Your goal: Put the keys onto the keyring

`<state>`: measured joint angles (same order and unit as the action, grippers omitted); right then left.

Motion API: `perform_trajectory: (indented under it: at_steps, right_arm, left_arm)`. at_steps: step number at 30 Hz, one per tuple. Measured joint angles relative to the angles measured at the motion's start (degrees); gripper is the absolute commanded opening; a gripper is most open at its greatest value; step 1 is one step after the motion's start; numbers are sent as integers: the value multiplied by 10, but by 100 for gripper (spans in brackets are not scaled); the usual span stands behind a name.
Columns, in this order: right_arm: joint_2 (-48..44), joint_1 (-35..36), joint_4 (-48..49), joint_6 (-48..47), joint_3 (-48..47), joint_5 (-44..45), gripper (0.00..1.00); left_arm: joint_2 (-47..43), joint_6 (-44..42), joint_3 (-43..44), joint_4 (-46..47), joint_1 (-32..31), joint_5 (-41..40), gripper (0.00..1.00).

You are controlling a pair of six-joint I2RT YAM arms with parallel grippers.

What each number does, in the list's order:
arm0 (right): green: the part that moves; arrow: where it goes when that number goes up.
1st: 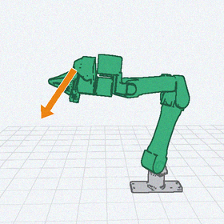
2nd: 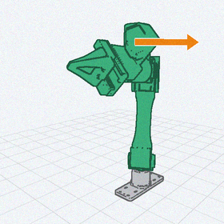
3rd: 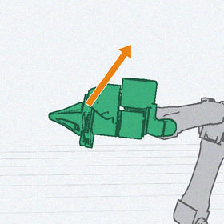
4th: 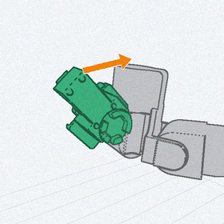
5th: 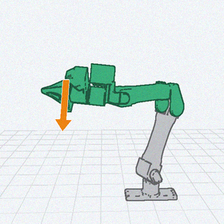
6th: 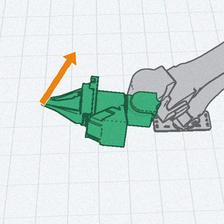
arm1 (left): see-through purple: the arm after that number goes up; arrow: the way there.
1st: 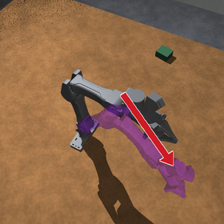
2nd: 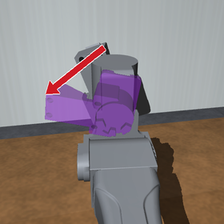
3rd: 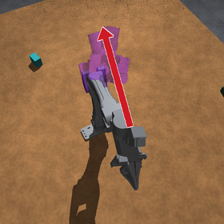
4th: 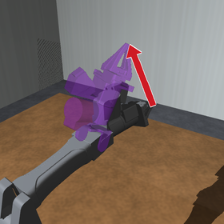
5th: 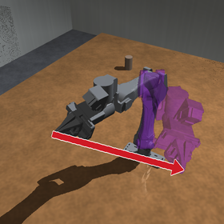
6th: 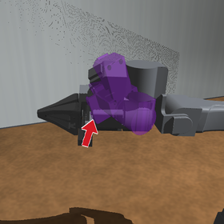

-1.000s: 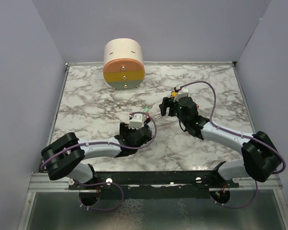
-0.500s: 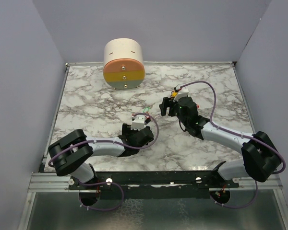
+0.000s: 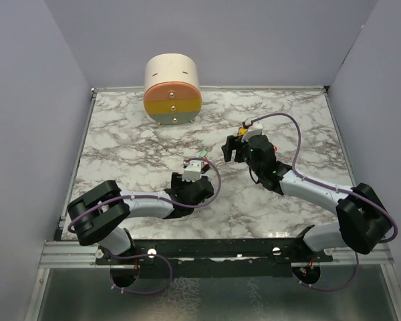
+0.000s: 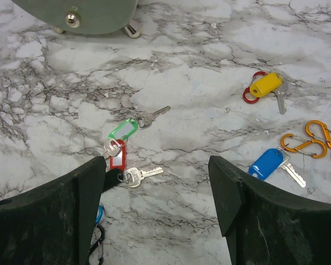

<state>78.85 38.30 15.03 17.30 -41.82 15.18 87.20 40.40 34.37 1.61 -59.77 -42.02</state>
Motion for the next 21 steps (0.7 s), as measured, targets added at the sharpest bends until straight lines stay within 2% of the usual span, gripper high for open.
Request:
perform_trajectory:
  at_steps: [21]
  right_arm:
    - [0, 0, 0, 0, 0, 0, 75]
  left_arm:
    - [-17, -4, -20, 12, 40, 9, 71]
